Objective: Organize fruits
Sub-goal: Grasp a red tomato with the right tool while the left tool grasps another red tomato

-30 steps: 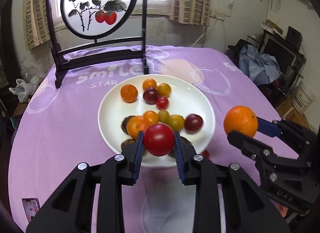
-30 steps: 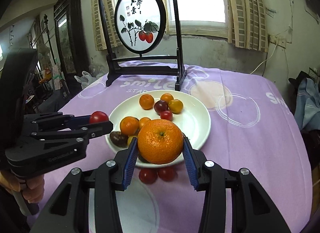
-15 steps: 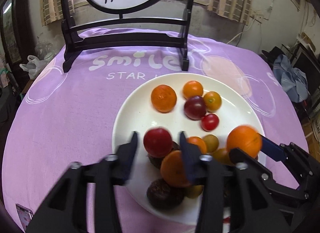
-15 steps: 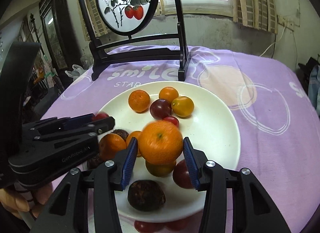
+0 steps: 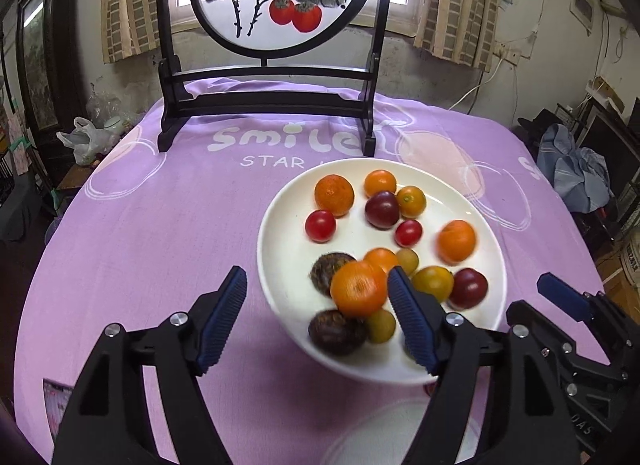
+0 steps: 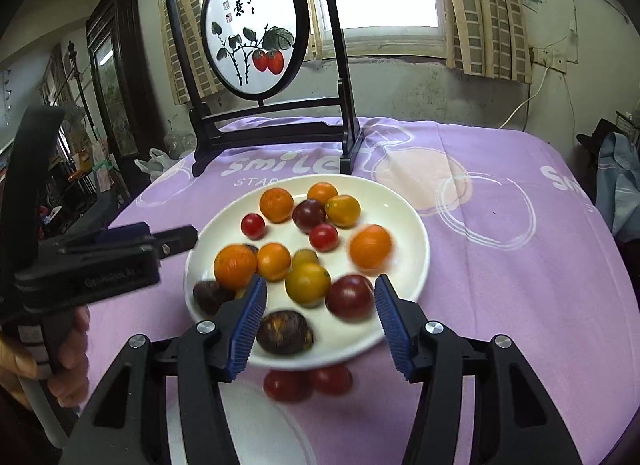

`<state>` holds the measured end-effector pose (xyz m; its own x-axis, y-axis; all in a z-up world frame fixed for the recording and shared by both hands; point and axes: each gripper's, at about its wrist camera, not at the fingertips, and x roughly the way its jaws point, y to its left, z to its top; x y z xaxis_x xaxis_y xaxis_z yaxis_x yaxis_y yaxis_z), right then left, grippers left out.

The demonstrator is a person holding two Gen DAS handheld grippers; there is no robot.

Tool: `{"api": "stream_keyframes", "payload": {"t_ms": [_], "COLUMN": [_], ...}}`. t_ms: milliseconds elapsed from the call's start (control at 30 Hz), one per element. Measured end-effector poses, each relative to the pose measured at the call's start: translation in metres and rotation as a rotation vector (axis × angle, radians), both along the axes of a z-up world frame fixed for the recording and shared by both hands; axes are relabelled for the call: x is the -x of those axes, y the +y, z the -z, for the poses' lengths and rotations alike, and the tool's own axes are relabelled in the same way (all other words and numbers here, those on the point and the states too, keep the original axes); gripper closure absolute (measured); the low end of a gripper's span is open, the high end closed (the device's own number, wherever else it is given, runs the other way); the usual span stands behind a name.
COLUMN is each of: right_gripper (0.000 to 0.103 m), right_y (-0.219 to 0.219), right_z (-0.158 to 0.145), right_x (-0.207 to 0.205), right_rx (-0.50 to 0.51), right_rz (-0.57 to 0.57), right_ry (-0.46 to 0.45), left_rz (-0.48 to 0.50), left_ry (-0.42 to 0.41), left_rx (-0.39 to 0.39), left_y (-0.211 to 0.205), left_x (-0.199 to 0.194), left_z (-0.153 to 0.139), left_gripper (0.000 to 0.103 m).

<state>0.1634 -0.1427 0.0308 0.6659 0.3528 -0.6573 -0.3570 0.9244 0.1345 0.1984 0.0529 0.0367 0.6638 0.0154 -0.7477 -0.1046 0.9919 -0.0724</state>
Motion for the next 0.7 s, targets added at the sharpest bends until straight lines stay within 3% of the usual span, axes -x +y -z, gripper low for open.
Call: {"api": "stream_keyframes", "payload": {"t_ms": [200, 367, 700], "right_gripper": [0.046, 0.058, 0.06], "right_y": [-0.013, -0.019, -0.009], "right_z": [0.012, 0.029, 0.059], "right_x": [0.038, 0.053, 0.048], "right_rx": [0.073, 0.129, 0.182], "right_rz": [-0.01, -0.02, -0.065], "right_ry": [0.0, 0.029, 0.102], "left_rz": [0.017, 0.069, 0.098], "left_ry": [0.019, 0.051, 0.108], "left_rx": [0.032, 0.045, 0.059], "left_y": [-0.01, -0.03, -0.039], "left_x": [0.042, 0.068, 0.071], "left_z": [0.008, 0.026, 0.058], "left_gripper": [0.027, 0.027, 0.027]}}
